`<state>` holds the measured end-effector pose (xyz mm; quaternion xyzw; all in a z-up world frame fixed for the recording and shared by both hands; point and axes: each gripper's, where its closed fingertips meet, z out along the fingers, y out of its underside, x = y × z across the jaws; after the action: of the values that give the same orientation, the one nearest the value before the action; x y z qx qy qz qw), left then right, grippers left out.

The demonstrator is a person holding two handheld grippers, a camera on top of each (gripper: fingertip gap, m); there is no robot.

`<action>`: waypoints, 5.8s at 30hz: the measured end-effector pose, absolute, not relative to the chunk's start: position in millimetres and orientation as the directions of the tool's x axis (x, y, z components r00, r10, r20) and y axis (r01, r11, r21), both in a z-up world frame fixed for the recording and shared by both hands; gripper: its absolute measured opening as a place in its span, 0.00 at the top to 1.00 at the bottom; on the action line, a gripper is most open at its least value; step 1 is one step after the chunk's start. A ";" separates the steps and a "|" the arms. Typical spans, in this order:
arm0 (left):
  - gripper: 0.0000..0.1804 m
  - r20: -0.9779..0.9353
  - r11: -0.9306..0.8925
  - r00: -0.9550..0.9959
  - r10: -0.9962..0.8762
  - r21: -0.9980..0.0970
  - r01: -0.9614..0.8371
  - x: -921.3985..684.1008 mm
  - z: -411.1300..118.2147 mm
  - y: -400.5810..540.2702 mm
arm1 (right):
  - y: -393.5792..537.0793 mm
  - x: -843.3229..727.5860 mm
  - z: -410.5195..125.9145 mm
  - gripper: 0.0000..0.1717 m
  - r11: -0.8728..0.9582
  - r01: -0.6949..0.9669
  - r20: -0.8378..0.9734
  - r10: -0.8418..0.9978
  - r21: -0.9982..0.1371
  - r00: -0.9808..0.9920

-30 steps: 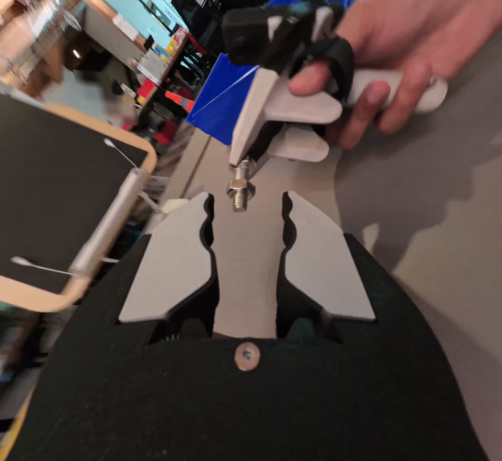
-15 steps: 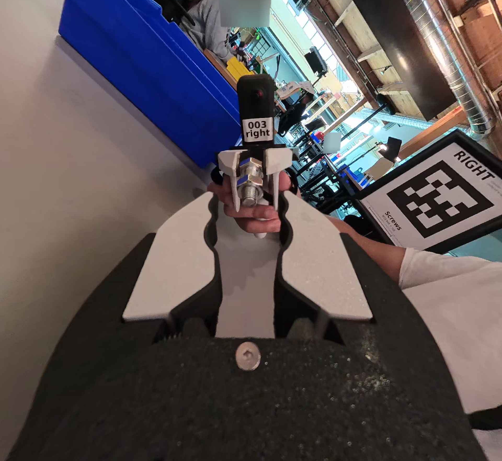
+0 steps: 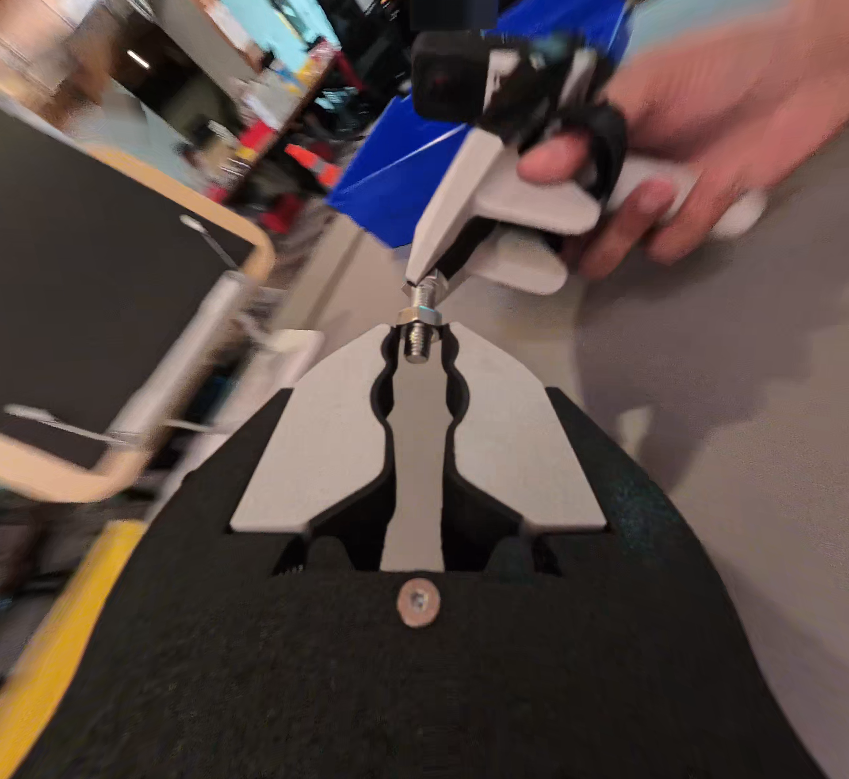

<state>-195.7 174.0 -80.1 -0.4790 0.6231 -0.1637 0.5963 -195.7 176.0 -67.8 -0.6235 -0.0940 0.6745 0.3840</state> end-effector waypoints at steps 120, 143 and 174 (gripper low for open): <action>0.88 -0.985 0.795 0.019 -0.171 -0.149 -0.588 -202.0 -82.6 173.3 | 174.6 -196.4 -75.6 0.90 -0.774 -0.396 -0.835 0.550 -0.495 -0.030; 0.90 -0.085 0.037 0.173 -0.981 -0.964 -0.265 -195.6 -83.9 169.1 | 177.5 -195.1 -74.0 0.90 -0.750 -0.414 -0.823 0.568 -0.516 -0.002; 0.84 0.552 -0.553 0.035 -0.833 -0.826 -0.108 -192.6 -84.6 165.6 | 179.6 -190.7 -72.6 0.90 -0.754 -0.430 -0.830 0.557 -0.496 -0.018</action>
<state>-192.6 165.6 -84.6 -0.6512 0.3610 -0.5935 0.3055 -190.7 179.6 -72.6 -0.6089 -0.0519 0.7114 0.3469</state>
